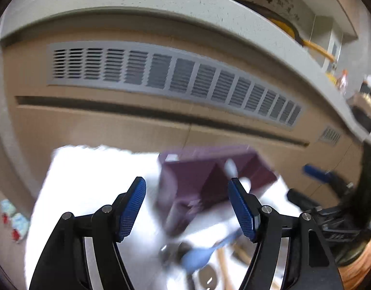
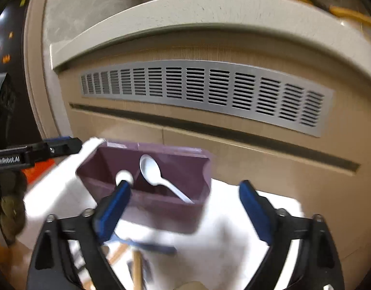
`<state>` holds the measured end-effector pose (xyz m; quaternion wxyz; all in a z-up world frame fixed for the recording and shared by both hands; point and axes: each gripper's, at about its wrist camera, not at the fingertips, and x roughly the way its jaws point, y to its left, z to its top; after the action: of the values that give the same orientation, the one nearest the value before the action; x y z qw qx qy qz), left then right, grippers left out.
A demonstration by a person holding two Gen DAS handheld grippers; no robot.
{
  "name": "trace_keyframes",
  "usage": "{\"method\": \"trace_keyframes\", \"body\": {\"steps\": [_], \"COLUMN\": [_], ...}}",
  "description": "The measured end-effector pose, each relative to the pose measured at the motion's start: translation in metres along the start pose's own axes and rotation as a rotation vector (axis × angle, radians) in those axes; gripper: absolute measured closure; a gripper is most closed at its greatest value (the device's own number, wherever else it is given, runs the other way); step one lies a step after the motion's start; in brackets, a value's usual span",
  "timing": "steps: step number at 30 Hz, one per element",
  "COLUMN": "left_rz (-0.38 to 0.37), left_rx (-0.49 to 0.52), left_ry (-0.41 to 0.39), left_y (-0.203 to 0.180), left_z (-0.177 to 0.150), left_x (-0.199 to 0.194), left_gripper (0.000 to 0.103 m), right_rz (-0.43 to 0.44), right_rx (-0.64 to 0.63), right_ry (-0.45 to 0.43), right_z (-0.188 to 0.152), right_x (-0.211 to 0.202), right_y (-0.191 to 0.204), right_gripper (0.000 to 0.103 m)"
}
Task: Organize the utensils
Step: 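Lift both held spoons over the maroon holder, drop them in, open both tools, then close the right tool on the pair of wooden chopsticks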
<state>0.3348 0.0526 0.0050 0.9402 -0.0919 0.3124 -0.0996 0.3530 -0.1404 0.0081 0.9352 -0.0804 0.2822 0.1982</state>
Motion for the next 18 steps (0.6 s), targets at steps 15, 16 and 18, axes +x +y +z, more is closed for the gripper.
{"method": "trace_keyframes", "body": {"steps": [15,16,18], "left_rz": [-0.087,-0.08,-0.061], "left_rx": [0.141,0.164,0.199], "left_ry": [0.207,0.21,0.212], "left_y": [-0.017,-0.022,-0.029], "left_z": [-0.11,-0.113,-0.12], "left_x": [-0.016,-0.018,-0.022], "left_gripper": [0.032,0.027,0.02], "right_rz": [0.026,0.043,0.06], "right_rx": [-0.158,-0.146,-0.141], "right_ry": [0.267,0.277,0.287], "right_z": [-0.107,-0.108,-0.111], "right_x": [-0.015,-0.013,-0.012], "right_y": [0.041,0.042,0.044], "right_gripper": [0.002,0.006,0.029]}}
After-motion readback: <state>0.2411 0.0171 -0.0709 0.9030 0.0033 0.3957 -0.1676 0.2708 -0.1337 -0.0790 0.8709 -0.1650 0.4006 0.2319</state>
